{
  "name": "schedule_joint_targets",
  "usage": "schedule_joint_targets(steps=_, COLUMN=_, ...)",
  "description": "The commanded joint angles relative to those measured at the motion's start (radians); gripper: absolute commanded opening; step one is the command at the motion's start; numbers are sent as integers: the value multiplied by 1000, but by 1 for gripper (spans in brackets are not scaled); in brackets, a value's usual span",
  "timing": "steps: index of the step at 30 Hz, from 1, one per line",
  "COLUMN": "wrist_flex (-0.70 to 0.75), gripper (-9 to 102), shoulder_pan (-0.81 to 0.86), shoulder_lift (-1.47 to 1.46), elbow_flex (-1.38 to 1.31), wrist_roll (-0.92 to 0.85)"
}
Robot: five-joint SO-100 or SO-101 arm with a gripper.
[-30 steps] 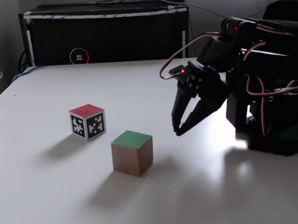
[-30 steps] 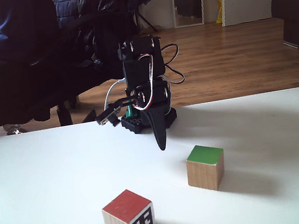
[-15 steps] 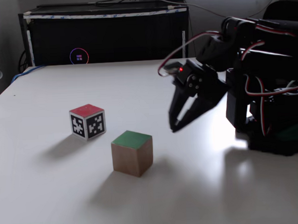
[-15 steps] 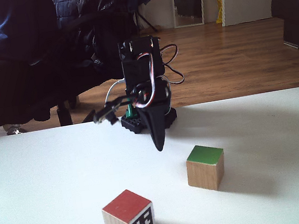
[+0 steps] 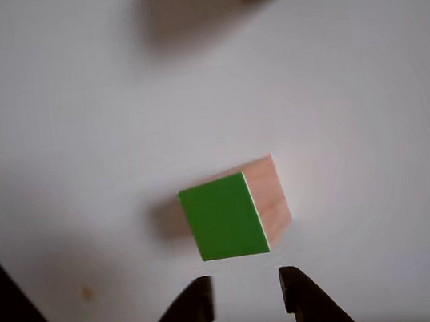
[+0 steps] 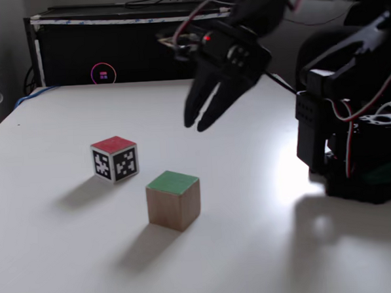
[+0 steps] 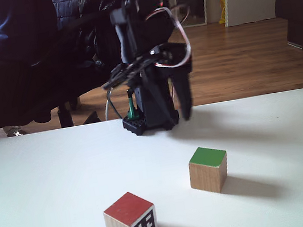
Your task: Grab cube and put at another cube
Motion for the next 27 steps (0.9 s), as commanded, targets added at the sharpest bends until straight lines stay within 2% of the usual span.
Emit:
schedule_joint_targets(steps=1, wrist_flex=49, gripper=24, shoulder_pan=-17, shoulder_lift=-163, elbow_flex=-144, wrist_roll=-75)
schedule_joint_targets(steps=3, wrist_flex=49, gripper=33, shoulder_pan=-15, shoulder_lift=-216, elbow_flex=-166, wrist_roll=-115)
schedule_joint_targets(steps=6, wrist_flex=49, gripper=39, shoulder_pan=-5, shoulder_lift=-252, elbow_flex=-193, wrist_roll=-156)
schedule_joint_targets(steps=17, wrist_flex=120, gripper=39, shoulder_pan=-14, shoulder_lift=-557, elbow_flex=-403, wrist_roll=-262)
schedule_joint_targets(steps=27, wrist_flex=115, gripper=39, shoulder_pan=-64, shoulder_lift=-673, elbow_flex=-417, wrist_roll=-293)
